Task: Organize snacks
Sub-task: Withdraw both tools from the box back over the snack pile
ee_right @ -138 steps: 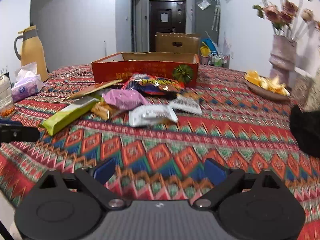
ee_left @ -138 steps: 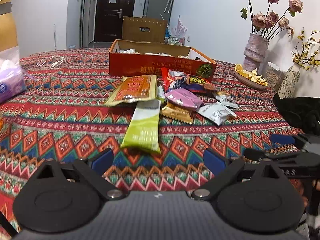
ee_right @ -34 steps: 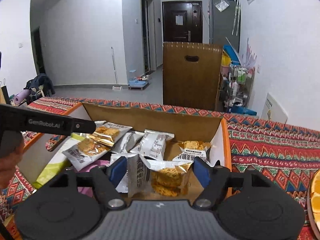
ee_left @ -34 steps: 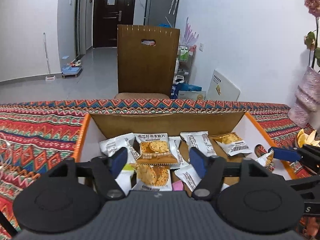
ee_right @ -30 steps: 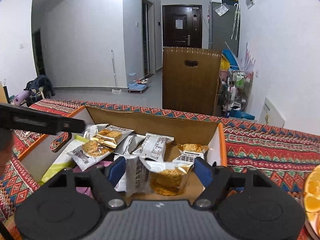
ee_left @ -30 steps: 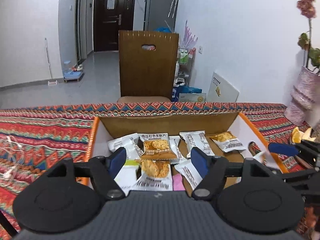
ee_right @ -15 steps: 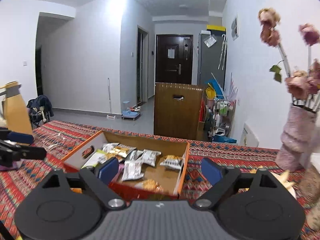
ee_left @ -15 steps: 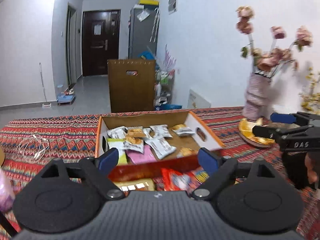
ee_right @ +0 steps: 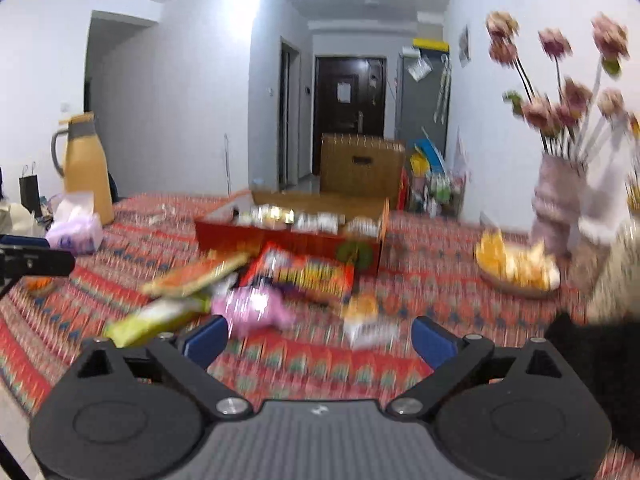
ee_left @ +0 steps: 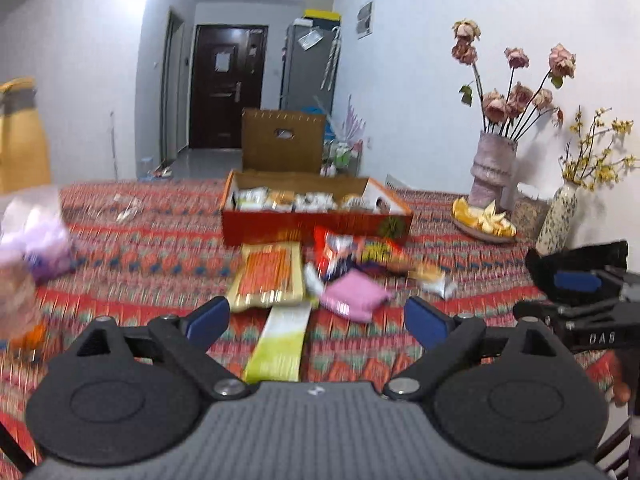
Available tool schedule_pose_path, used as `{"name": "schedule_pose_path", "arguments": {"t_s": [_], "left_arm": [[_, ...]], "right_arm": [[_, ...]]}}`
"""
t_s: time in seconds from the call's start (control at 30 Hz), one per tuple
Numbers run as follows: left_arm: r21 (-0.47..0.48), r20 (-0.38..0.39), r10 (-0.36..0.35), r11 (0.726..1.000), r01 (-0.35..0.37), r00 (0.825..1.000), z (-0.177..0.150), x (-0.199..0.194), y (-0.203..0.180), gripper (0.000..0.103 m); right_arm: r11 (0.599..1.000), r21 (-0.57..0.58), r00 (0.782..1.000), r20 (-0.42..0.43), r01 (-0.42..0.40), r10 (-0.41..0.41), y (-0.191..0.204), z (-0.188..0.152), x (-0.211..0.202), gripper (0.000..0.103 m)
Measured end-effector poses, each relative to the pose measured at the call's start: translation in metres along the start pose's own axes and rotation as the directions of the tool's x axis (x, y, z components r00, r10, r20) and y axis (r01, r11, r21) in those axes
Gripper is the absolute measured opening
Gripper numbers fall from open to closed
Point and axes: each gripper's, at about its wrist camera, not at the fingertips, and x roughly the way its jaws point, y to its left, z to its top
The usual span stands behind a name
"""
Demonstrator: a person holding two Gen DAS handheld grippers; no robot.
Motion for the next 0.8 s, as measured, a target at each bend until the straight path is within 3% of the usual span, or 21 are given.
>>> {"name": "schedule_pose_path", "arguments": {"t_s": [0.17, 0.3, 0.5, 0.8], "left_arm": [[-0.024, -0.1, 0.023, 0.999, -0.025, 0.995, -0.041, -0.008, 0.007, 0.096], [-0.052, -0.151, 0.04, 0.997, -0.048, 0.988, -0.055, -0.002, 0.016, 0.096], [-0.053, -0.146, 0.042, 0.997, -0.05, 0.988, -0.052, 0.002, 0.018, 0.096], [-0.07, -0.188, 0.036, 0.996, -0.05, 0.982, -0.042, 0.038, 0.025, 0.096]], "right_arm": [[1.0, 0.016, 0.996, -0.092, 0.009, -0.008, 0.009, -0.053, -0.011, 0.098], [0.999, 0.013, 0.99, -0.136, 0.031, -0.029, 0.012, -0.069, -0.01, 0.098], [0.999, 0.0, 0.986, -0.16, 0.05, -0.049, 0.014, -0.073, -0.002, 0.098], [0.999, -0.011, 0.983, -0.178, 0.053, -0.054, 0.008, -0.06, 0.026, 0.098]]}}
